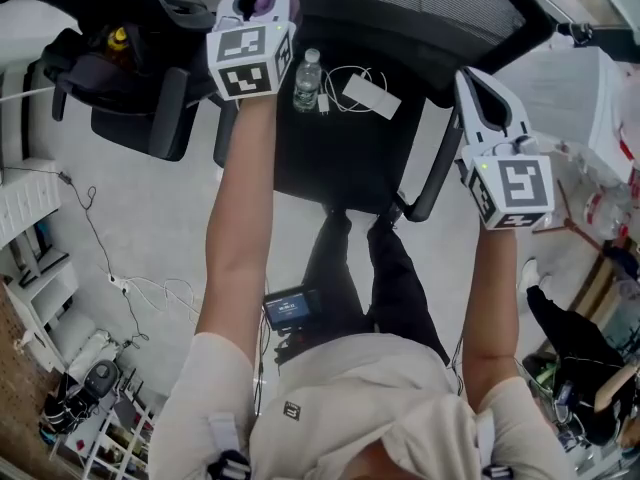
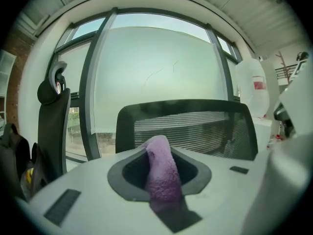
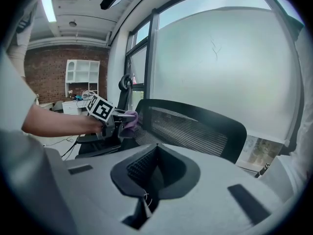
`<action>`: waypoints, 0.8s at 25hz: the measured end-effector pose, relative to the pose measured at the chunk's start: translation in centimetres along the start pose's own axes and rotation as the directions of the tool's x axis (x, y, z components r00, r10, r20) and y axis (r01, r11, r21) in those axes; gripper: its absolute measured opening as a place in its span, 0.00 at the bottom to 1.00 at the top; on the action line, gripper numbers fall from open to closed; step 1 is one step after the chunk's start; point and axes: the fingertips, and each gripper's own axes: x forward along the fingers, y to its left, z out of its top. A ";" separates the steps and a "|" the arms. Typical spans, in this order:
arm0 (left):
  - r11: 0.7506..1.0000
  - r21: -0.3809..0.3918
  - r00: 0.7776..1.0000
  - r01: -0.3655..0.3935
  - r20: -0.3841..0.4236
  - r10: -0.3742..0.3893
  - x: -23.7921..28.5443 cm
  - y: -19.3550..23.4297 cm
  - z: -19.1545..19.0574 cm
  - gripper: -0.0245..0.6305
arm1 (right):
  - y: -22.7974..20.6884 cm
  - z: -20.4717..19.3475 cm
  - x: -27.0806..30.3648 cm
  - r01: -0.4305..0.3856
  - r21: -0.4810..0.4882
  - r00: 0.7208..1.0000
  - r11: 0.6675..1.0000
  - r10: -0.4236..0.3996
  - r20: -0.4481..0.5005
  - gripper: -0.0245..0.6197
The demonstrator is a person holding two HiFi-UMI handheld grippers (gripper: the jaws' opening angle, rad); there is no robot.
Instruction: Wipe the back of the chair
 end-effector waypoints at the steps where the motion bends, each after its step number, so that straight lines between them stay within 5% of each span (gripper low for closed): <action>1: 1.000 0.000 1.000 0.004 0.005 -0.004 -0.3 -0.1 0.5 0.19 | 0.1 0.4 -0.1 0.001 -0.002 1.000 1.000 -0.001 0.001 0.03; 20: 0.986 0.130 0.990 0.107 0.075 -0.117 -15.7 -6.2 12.2 0.19 | 0.1 11.4 -9.3 -0.012 -0.009 0.996 1.000 0.013 0.090 0.03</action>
